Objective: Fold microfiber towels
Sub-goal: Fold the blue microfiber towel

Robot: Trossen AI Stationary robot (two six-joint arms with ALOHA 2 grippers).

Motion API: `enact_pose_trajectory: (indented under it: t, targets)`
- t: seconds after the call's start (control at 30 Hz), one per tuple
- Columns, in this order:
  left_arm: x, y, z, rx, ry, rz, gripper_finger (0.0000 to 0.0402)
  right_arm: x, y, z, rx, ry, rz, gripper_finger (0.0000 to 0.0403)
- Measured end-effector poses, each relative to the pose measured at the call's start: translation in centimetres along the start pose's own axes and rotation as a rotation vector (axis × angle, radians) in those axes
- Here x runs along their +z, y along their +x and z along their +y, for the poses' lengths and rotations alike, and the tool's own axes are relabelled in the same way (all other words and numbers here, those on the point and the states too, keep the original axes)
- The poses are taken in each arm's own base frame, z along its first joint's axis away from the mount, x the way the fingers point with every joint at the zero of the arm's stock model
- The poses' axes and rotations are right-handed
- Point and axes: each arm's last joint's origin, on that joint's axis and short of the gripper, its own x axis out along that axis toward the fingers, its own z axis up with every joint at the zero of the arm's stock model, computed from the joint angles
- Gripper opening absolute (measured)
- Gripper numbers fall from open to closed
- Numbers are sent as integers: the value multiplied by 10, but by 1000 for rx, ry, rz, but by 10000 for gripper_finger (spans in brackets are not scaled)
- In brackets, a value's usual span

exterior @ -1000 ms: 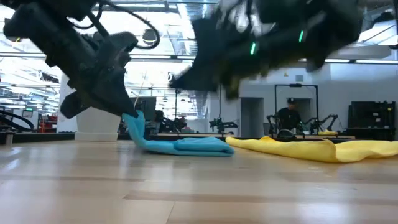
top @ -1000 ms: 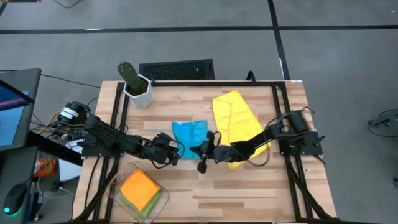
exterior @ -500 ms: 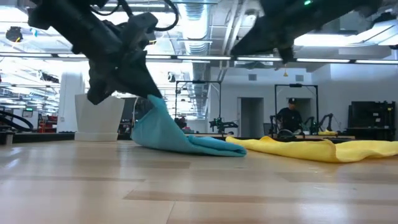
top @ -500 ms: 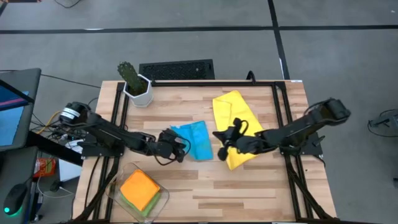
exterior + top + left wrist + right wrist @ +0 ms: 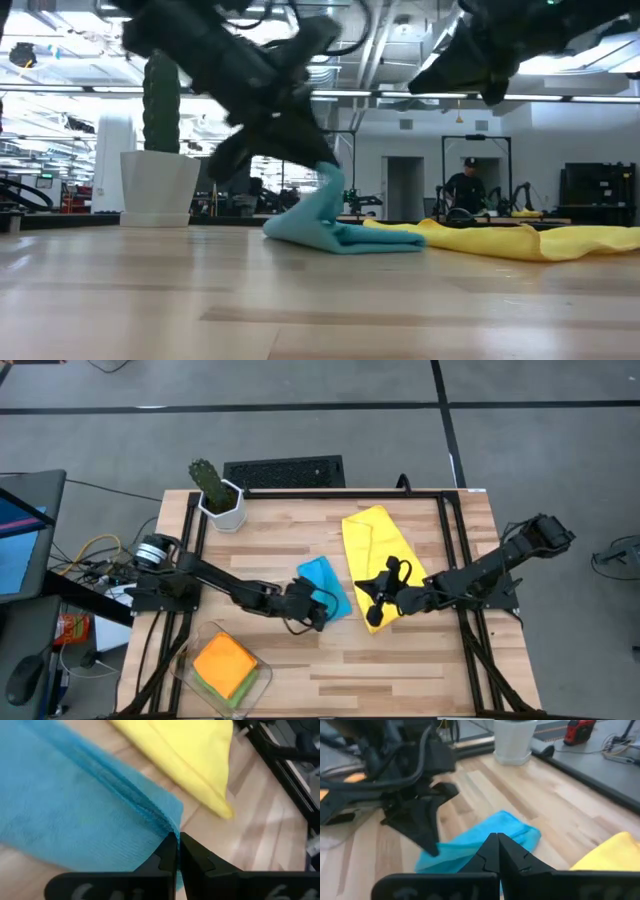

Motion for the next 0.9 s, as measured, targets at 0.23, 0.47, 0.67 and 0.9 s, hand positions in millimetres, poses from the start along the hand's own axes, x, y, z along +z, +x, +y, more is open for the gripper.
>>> enact_pose_trajectory:
  t: [0.23, 0.47, 0.67, 0.9]
  targets:
    - [17, 21, -18, 53, 30, -21, 0, -6, -8, 9, 42, -17, 18, 24]
    - [15, 42, -24, 47, 9, 9, 0, -10, -12, 12, 54, -35, 41, 19]
    - [18, 52, -28, 52, -10, -16, 0, -16, -15, 13, 53, -27, 81, 25]
    - [34, 55, -25, 52, -14, -45, 0, -60, -7, 5, 27, -6, 174, 19]
